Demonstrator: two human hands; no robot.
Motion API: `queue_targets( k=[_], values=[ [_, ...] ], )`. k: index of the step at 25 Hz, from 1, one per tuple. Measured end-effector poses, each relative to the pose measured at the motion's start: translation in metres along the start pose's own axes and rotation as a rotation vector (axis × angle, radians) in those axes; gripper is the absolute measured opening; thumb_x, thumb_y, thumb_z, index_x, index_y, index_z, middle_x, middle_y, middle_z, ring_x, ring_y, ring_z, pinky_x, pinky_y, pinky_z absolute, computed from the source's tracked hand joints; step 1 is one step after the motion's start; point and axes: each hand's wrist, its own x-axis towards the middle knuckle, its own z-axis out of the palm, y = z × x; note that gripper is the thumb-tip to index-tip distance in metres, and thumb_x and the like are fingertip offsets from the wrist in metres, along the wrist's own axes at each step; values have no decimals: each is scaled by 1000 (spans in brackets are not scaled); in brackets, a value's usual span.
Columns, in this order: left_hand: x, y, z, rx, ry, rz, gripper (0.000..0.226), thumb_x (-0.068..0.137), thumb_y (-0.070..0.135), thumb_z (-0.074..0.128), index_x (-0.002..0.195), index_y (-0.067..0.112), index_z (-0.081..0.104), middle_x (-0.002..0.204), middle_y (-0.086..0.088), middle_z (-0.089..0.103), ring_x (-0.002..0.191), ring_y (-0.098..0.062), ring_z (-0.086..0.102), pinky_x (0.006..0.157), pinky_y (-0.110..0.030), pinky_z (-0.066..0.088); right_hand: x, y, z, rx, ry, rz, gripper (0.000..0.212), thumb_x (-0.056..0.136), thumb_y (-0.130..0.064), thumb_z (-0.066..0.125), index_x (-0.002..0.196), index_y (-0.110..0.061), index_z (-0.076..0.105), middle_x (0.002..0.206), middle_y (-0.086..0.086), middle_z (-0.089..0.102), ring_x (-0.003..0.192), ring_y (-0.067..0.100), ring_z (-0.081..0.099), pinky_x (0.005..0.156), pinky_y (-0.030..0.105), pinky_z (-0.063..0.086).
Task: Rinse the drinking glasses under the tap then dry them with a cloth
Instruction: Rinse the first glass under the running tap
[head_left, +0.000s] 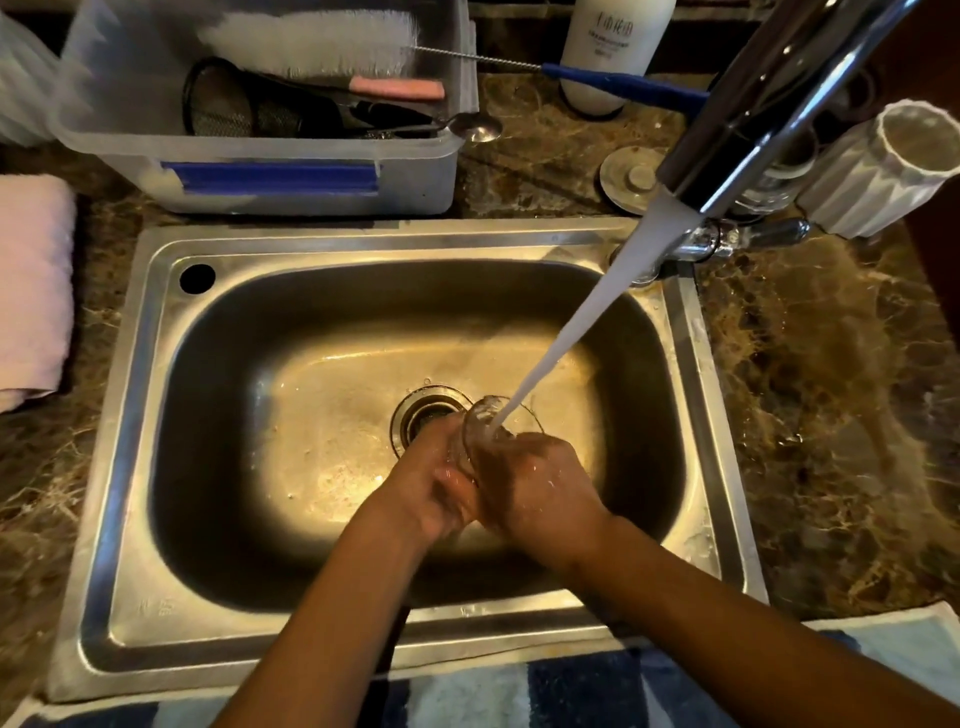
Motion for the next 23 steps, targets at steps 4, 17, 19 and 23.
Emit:
queue_targets(
  k=[4,17,19,23],
  values=[
    [7,-26,13,-119,60,313,34,99,31,49,88,6,70,75,-9,66,76,-22,66,79,-34,52,12,-13,16,262,172,498,29,103,-30,49,102,-12,72,90,8,75,83,24,72,70,25,46],
    [-19,9,19,-46,45,-108,38,82,23,58,50,5,70,43,-1,56,27,-12,51,27,-10,34,-5,31,12,-157,335,-449,21,79,-15,83,93,-2,73,84,13,75,78,27,71,78,36,58],
    [-17,4,26,-58,87,-2,39,89,24,56,56,9,70,48,-1,57,35,-12,53,33,-14,40,-4,26,10,-36,366,-301,12,82,-13,79,89,-4,73,78,12,75,68,26,70,70,32,57],
    [-8,-21,34,240,232,690,26,96,11,55,72,12,64,63,0,67,62,-14,66,56,-23,54,7,-16,14,911,410,741,23,96,-22,65,72,-23,67,68,-5,71,68,16,71,64,29,60]
  ],
)
